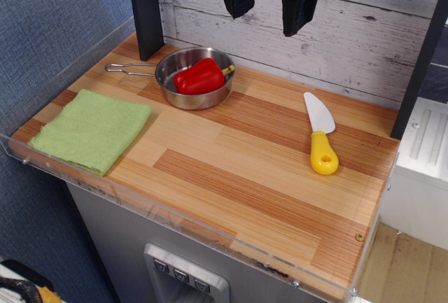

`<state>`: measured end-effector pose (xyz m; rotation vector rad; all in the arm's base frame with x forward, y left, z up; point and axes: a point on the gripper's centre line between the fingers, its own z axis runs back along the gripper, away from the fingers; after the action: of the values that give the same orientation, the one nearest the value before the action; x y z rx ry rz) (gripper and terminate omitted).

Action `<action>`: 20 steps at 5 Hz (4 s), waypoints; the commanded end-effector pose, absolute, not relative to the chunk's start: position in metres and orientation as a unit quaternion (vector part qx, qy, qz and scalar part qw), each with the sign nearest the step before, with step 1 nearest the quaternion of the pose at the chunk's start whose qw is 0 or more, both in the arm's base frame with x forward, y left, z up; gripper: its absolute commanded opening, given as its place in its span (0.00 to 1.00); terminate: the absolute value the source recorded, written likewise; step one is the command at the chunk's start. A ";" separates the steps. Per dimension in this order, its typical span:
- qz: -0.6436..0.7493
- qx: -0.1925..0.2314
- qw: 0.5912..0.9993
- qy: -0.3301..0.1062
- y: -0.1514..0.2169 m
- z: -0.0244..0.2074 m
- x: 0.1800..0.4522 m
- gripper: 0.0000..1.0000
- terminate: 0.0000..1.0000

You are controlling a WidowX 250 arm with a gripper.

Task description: Move green cloth on the right corner of the table

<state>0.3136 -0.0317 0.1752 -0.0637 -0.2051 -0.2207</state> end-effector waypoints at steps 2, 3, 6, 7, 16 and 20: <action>-0.109 -0.024 0.989 -0.095 0.016 0.167 0.297 1.00 0.00; -0.107 -0.024 0.990 -0.091 0.054 0.161 0.288 1.00 0.00; -0.054 0.048 0.995 -0.075 0.135 0.131 0.255 1.00 0.00; -0.023 0.078 0.995 -0.061 0.134 0.118 0.253 1.00 0.00; -0.080 0.051 0.995 0.035 0.108 -0.041 0.258 1.00 0.00; -0.123 -0.068 0.990 0.001 -0.024 -0.015 0.254 1.00 0.00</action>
<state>0.2875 -0.0108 0.0018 -0.1035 -0.1129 -0.2379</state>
